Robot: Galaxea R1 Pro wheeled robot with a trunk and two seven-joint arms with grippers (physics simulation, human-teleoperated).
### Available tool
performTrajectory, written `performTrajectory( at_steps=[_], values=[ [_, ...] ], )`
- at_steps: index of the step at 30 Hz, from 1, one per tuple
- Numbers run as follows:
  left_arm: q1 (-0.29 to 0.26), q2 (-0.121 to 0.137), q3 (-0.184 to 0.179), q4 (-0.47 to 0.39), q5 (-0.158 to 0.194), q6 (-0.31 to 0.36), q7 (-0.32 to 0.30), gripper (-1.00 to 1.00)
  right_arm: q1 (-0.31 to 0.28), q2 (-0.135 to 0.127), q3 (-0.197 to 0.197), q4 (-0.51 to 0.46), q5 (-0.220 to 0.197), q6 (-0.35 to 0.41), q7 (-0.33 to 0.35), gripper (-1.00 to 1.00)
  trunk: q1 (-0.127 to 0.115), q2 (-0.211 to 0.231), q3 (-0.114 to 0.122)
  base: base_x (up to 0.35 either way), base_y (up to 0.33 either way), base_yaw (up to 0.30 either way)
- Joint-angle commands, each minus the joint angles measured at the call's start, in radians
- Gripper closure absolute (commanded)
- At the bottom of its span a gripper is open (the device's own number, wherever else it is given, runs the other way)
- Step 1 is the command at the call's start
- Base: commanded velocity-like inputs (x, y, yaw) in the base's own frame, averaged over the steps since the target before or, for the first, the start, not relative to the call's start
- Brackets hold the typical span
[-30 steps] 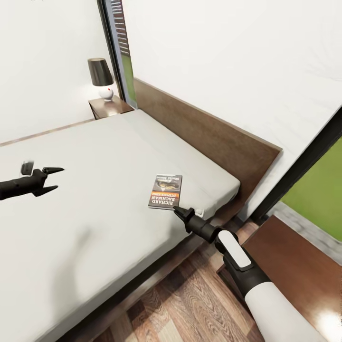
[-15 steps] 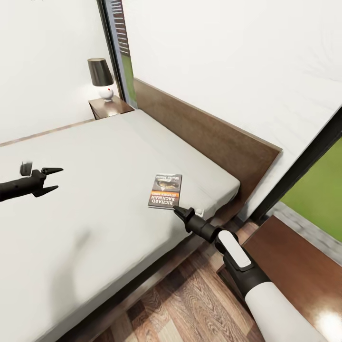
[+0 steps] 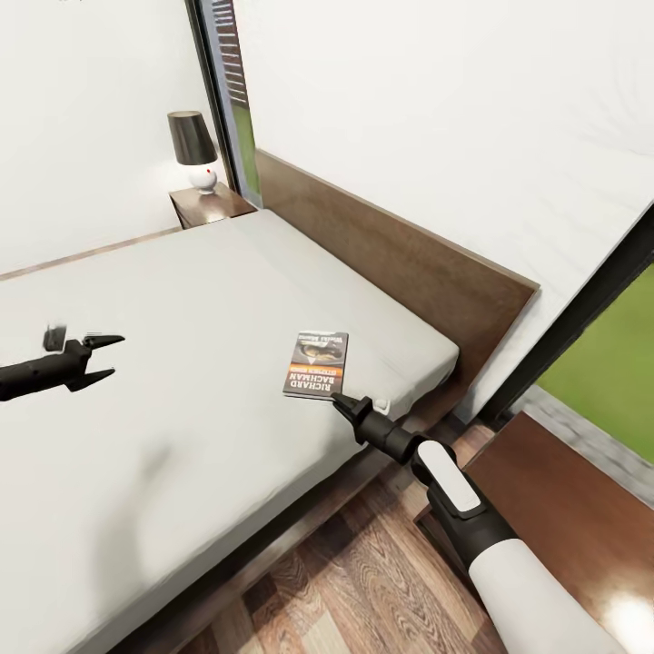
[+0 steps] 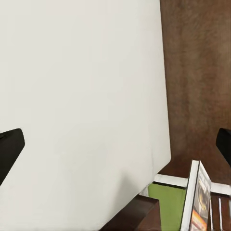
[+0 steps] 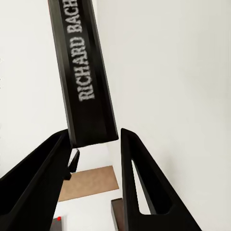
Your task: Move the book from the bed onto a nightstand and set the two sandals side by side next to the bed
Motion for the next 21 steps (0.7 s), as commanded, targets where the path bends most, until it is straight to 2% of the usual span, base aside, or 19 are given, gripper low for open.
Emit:
performTrajectory(
  at_steps=[1,5,8,13,20,21],
  values=[
    [0.029,0.001,0.005,0.003,-0.007,0.004,-0.045,-1.00,-0.001,-0.001,-0.001,0.001,-0.001,0.002,0.003,1.00,0.000,0.000,-0.001,0.000,0.000,0.000],
    [0.048,0.005,0.005,0.004,-0.011,0.004,-0.092,-1.00,-0.001,-0.001,-0.003,0.001,-0.001,0.002,0.003,1.00,0.000,0.000,-0.001,0.000,0.000,0.000],
    [0.058,0.007,0.005,0.007,-0.027,0.004,-0.131,-1.00,-0.001,-0.002,-0.003,0.001,-0.001,0.002,0.004,1.00,0.000,0.000,-0.001,0.000,0.000,0.000],
    [0.098,0.009,0.005,0.020,-0.087,-0.015,-0.231,-1.00,-0.001,-0.002,-0.002,0.001,0.000,0.003,0.004,1.00,0.000,0.000,-0.001,0.000,0.000,0.000],
    [0.146,0.010,0.005,0.027,-0.154,-0.086,-0.383,-1.00,-0.001,-0.001,0.000,0.001,0.000,0.003,0.004,1.00,0.000,0.000,0.000,0.000,0.000,0.000],
    [0.155,0.010,0.005,0.034,-0.172,-0.101,-0.417,-1.00,-0.001,-0.001,-0.001,0.001,0.001,0.003,0.004,1.00,0.000,0.000,0.001,0.000,0.000,0.000]
  ],
)
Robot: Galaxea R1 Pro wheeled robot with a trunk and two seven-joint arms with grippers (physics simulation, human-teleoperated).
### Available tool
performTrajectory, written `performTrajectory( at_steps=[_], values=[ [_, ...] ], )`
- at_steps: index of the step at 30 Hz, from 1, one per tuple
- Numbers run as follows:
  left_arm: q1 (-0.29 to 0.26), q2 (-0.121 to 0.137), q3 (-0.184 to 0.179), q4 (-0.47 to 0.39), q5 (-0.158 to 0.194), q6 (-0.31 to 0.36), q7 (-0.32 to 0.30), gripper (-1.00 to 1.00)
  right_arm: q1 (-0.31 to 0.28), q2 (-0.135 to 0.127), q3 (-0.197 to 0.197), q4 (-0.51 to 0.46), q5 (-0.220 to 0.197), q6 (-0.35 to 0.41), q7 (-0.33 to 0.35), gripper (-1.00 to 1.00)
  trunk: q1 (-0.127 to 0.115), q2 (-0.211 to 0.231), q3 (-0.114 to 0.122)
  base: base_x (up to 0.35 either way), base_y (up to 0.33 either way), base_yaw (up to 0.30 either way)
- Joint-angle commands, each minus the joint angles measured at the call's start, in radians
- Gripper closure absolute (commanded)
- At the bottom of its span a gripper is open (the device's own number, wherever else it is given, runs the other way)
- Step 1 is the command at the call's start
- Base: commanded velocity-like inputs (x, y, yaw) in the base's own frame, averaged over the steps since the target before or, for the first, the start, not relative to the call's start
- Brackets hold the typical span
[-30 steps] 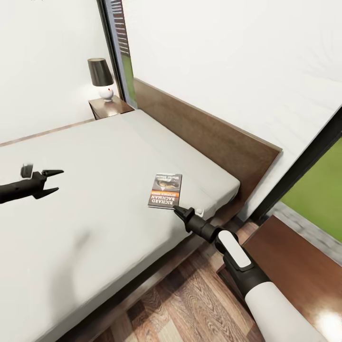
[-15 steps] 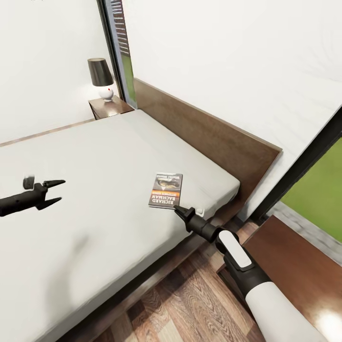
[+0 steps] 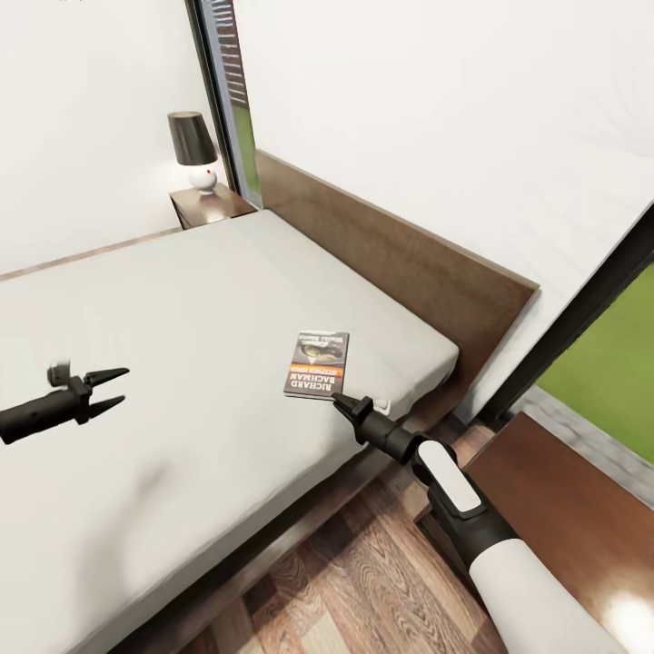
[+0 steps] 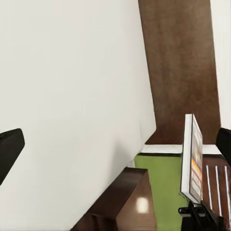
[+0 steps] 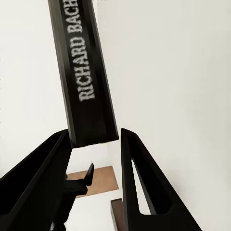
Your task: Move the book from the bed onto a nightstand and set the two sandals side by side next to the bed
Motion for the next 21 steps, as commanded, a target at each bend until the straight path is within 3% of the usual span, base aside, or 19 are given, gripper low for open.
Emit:
performTrajectory(
  at_steps=[1,8,14,21],
  values=[
    [0.003,0.000,0.002,0.006,-0.009,-0.002,-0.018,-1.00,-0.001,0.000,-0.001,0.001,-0.001,0.003,0.002,1.00,0.000,0.000,0.000,0.000,0.000,0.000],
    [0.015,0.000,0.002,0.083,-0.076,-0.087,-0.109,-1.00,-0.001,0.000,-0.003,0.001,0.000,0.003,0.003,1.00,0.000,0.000,0.010,0.000,0.000,0.000],
    [0.017,0.003,0.003,0.164,-0.108,-0.166,-0.175,-1.00,-0.001,0.000,-0.006,0.001,0.000,0.003,0.020,1.00,0.000,0.000,0.019,0.000,0.000,0.000],
    [0.017,0.006,0.003,0.229,-0.133,-0.201,-0.197,-1.00,-0.001,-0.001,-0.009,0.001,0.002,0.003,0.032,1.00,0.000,0.000,0.030,0.000,0.000,0.000]
  ],
)
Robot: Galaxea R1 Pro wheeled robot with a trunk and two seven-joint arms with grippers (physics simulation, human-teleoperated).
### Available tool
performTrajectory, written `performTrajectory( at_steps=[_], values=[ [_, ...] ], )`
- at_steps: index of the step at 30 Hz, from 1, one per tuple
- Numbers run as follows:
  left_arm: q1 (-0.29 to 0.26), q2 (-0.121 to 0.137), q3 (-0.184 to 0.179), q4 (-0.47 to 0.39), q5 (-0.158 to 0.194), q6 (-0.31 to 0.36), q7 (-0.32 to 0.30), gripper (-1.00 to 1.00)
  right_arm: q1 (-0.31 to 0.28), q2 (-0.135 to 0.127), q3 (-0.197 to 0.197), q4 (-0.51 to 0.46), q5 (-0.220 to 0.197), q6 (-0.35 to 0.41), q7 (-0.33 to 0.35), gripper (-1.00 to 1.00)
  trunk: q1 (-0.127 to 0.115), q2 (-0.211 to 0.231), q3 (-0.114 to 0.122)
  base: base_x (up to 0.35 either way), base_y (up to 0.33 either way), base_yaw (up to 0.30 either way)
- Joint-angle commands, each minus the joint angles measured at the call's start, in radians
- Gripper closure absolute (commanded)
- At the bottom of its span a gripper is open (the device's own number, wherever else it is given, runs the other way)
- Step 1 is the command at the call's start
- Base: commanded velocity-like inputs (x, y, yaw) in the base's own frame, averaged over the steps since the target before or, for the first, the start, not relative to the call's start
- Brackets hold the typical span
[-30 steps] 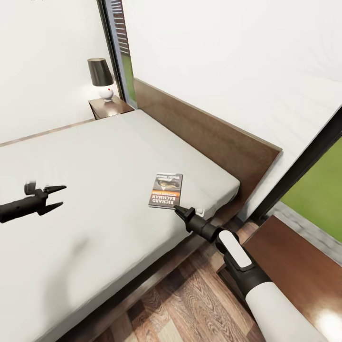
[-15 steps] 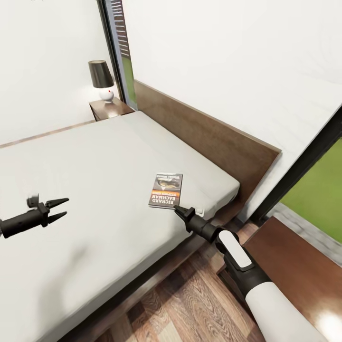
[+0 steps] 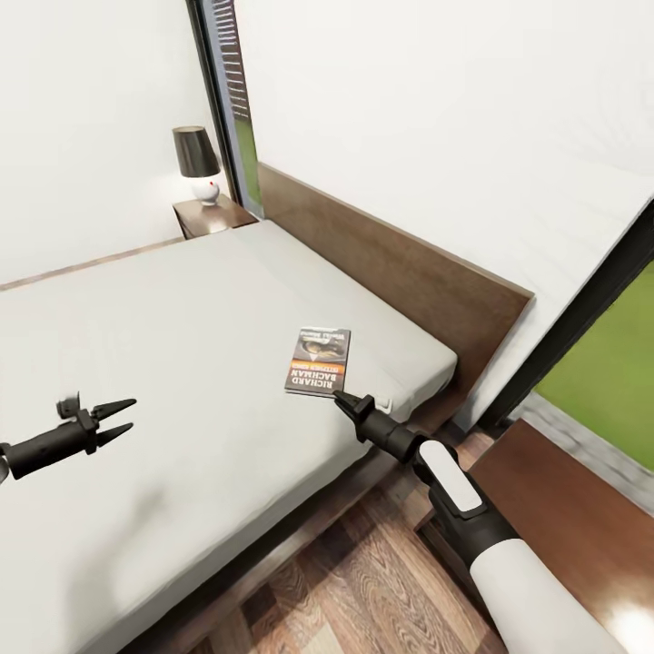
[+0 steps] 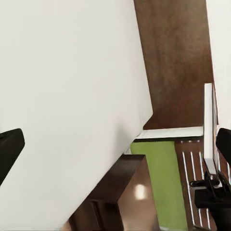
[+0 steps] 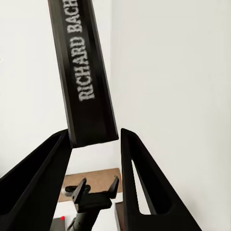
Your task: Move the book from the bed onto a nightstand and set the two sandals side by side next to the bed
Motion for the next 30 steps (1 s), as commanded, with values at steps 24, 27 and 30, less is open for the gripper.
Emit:
performTrajectory(
  at_steps=[24,27,30],
  values=[
    [0.025,0.000,-0.003,0.184,-0.091,-0.169,-0.099,-1.00,0.007,0.004,0.001,0.080,-0.002,0.003,0.104,1.00,0.000,0.000,0.038,0.000,0.000,0.000],
    [0.042,0.001,-0.002,0.187,-0.094,-0.181,-0.136,-1.00,0.007,0.004,0.001,0.111,0.001,0.002,0.134,1.00,0.000,0.000,0.043,0.000,0.000,0.000],
    [0.056,0.002,-0.002,0.188,-0.096,-0.189,-0.168,-1.00,0.007,0.004,0.001,0.143,0.014,0.001,0.163,1.00,0.000,0.000,0.048,0.000,0.000,0.000]
  ],
)
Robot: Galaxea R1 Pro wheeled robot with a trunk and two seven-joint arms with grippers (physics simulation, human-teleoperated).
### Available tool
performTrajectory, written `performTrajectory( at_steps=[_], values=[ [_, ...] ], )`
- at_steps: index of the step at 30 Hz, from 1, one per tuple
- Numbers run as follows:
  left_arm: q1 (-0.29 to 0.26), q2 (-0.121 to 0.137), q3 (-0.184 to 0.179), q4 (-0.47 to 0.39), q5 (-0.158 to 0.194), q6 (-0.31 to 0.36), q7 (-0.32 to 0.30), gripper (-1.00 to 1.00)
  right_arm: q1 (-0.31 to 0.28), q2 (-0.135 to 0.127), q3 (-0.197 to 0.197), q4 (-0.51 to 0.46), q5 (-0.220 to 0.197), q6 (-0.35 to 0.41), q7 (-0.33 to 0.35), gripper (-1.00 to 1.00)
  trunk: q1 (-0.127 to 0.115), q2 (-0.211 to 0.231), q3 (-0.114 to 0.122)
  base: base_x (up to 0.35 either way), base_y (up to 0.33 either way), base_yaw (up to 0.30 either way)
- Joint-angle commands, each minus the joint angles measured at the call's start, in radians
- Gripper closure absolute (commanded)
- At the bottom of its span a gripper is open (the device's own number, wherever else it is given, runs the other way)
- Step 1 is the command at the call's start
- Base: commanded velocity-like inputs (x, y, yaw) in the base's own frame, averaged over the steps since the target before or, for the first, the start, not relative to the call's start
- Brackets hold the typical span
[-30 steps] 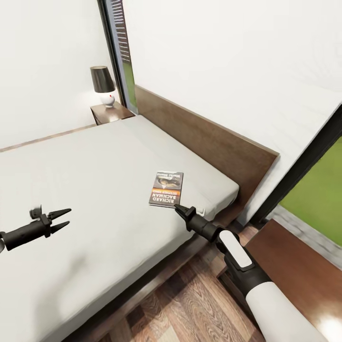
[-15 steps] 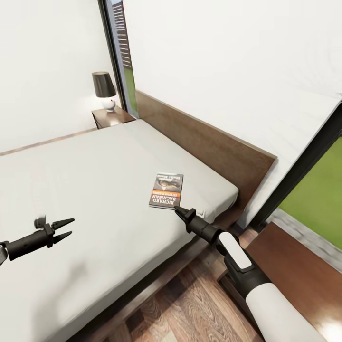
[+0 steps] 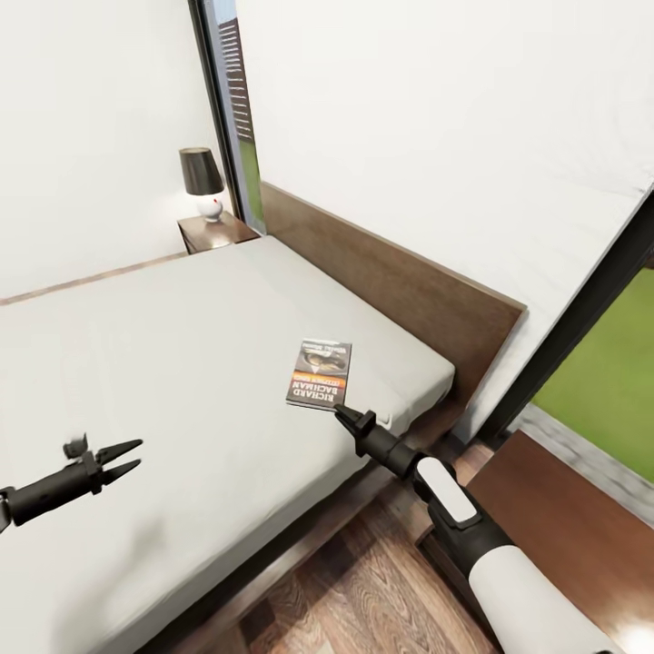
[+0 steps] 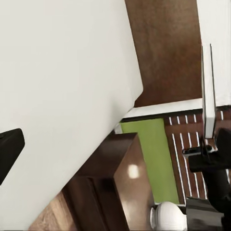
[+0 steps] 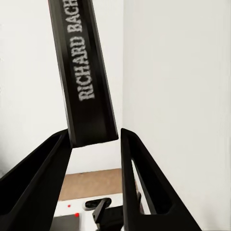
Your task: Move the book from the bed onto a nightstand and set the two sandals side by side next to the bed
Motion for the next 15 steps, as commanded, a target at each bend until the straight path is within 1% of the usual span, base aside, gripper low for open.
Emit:
performTrajectory(
  at_steps=[1,2,6,9,15],
  values=[
    [0.002,0.001,-0.008,0.001,0.009,0.008,-0.008,-1.00,-0.001,0.000,0.000,0.006,0.001,0.004,0.007,1.00,0.000,0.000,0.001,0.000,0.000,0.000],
    [0.005,0.001,-0.009,0.001,0.009,0.002,-0.014,-1.00,-0.001,0.000,0.000,0.013,0.017,0.003,0.017,1.00,0.000,0.000,0.003,0.000,0.000,0.000],
    [0.009,0.003,-0.008,0.001,0.008,-0.019,-0.021,-1.00,-0.001,0.000,0.000,0.023,0.052,0.001,0.036,1.00,0.000,0.000,0.009,0.000,0.000,0.000],
    [0.010,0.003,-0.008,0.001,0.008,-0.029,-0.022,-1.00,-0.001,-0.001,0.000,0.026,0.063,0.000,0.047,1.00,0.000,0.000,0.014,0.000,0.000,0.000],
    [0.011,0.004,-0.009,0.001,0.008,-0.040,-0.016,-1.00,0.001,-0.003,-0.001,0.027,0.070,0.000,0.076,1.00,0.000,0.000,0.024,0.000,0.000,0.000]
  ],
)
